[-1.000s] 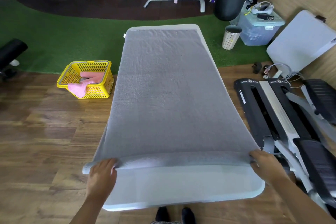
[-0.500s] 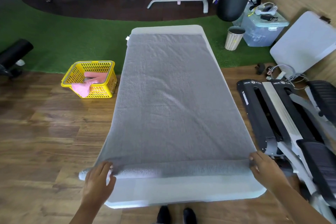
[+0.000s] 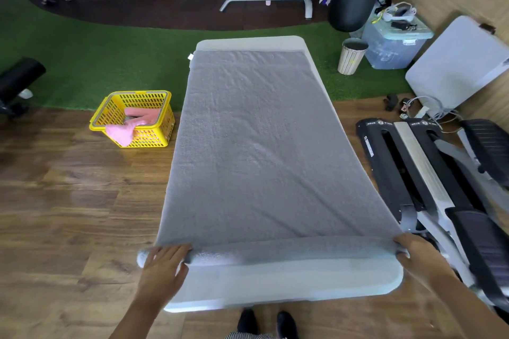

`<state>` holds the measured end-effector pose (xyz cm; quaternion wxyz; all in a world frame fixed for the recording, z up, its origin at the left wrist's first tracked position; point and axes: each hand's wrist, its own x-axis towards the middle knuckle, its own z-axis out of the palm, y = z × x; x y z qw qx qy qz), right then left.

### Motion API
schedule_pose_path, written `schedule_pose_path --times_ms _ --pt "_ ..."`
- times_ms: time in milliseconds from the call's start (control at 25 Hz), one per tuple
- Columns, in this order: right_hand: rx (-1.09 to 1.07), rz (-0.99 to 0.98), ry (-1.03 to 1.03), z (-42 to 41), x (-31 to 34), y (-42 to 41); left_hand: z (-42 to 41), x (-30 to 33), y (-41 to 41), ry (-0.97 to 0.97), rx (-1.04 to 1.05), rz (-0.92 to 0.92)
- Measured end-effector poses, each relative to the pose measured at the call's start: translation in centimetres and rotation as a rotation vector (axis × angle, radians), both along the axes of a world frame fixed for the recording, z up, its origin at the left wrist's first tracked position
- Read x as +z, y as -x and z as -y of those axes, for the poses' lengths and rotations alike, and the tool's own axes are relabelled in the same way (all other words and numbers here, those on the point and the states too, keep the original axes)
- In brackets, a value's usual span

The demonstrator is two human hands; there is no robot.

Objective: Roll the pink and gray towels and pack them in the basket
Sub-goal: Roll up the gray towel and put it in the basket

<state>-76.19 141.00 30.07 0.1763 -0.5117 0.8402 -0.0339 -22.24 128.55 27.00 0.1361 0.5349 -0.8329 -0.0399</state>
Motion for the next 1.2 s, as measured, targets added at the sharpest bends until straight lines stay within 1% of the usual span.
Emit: schedule_pose_path --times_ms 120,200,280,360,480,600,720,800,1000,1080,1200 --pt "0.017 0.053 -0.010 -0.2 0.2 -1.0 -0.5 0.4 -0.9 -0.071 0.023 0.010" --pt "0.063 0.045 -0.054 0.2 -0.1 -1.4 -0.7 -0.1 -2.2 -0.072 0.081 -0.002" --pt "0.084 0.000 -0.092 0.7 -0.7 -1.3 -0.7 -0.7 -2.8 -0.032 0.100 -0.017" --pt "0.083 -0.070 -0.040 1.1 -1.1 -1.3 -0.7 -1.0 -2.5 0.016 0.116 0.011" --pt "0.139 -0.143 0.073 1.1 -1.6 -1.7 -0.9 -1.0 -1.7 0.030 0.171 0.027" --pt "0.193 -0.139 0.131 0.5 -2.5 -1.7 -0.5 -1.6 -2.0 0.084 0.120 0.063" --pt "0.158 -0.096 0.101 0.0 -2.9 -1.5 0.1 -1.3 -1.3 0.101 0.134 0.066" --pt "0.196 -0.094 0.062 0.2 -2.8 -1.4 0.3 -0.8 -0.7 0.104 0.149 0.063" --pt "0.133 -0.084 -0.083 0.4 -2.3 -0.8 0.2 -1.3 -2.2 0.083 0.044 0.050" --pt "0.125 -0.095 -0.025 0.2 -2.5 -0.7 0.1 -1.5 -2.4 0.088 0.058 0.029" --pt "0.172 -0.103 0.150 0.5 -2.7 -0.8 0.2 -1.7 -2.0 0.114 0.126 -0.008"
